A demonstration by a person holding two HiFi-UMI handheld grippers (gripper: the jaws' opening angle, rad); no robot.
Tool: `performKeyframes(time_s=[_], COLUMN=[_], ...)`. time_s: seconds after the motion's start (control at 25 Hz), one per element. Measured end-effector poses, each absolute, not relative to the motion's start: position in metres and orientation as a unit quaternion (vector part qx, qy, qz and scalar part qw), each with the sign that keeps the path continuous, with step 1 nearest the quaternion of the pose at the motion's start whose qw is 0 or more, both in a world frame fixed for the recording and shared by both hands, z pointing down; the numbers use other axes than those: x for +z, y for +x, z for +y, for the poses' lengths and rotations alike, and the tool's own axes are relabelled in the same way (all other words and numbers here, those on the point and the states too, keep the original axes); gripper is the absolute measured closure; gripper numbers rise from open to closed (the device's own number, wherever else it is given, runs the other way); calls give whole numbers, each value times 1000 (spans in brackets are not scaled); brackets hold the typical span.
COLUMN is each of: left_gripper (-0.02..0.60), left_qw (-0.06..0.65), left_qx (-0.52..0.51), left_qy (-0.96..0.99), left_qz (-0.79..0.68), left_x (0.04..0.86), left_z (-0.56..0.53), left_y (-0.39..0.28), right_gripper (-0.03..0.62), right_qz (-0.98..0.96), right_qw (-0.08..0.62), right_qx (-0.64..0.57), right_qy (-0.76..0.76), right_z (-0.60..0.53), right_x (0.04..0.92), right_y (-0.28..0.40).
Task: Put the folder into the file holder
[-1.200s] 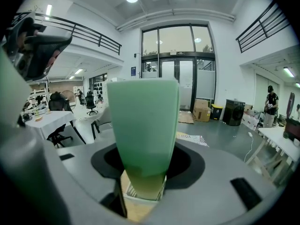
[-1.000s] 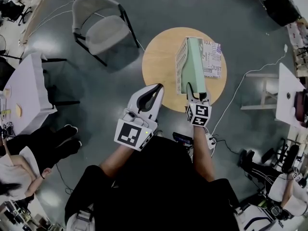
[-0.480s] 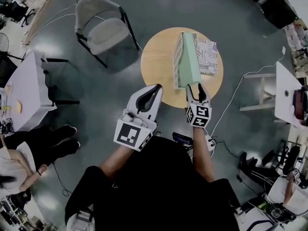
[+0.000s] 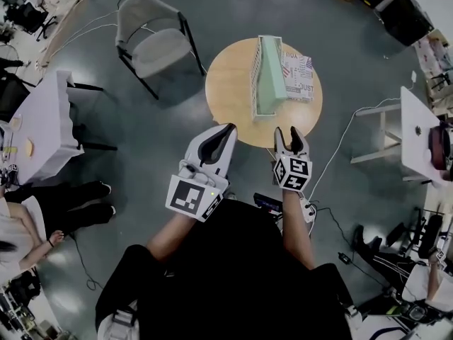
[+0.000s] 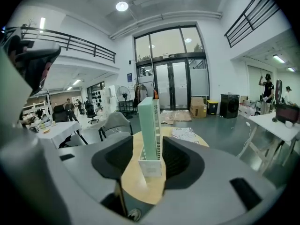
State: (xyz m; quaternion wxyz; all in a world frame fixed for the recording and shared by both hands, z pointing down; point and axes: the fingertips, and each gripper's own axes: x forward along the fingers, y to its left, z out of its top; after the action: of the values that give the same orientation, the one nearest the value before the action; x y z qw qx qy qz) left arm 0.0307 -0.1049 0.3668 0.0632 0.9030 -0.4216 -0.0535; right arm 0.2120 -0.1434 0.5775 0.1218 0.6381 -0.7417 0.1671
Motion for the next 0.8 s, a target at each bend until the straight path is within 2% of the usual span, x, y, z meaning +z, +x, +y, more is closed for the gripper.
performKeyframes(time_s=[0.8], left_gripper=[571], left_qw=[74], left_qx=[-46], left_qy=[903], left_qz=[-422], left_x=[358], left_z=[-24], left_y=[27], right_gripper=[424], right_qz=[-745], right_qw=[89], right_qx=[191], right_qy=[632], right_z=[-52], right_x=[528], right_y=[205])
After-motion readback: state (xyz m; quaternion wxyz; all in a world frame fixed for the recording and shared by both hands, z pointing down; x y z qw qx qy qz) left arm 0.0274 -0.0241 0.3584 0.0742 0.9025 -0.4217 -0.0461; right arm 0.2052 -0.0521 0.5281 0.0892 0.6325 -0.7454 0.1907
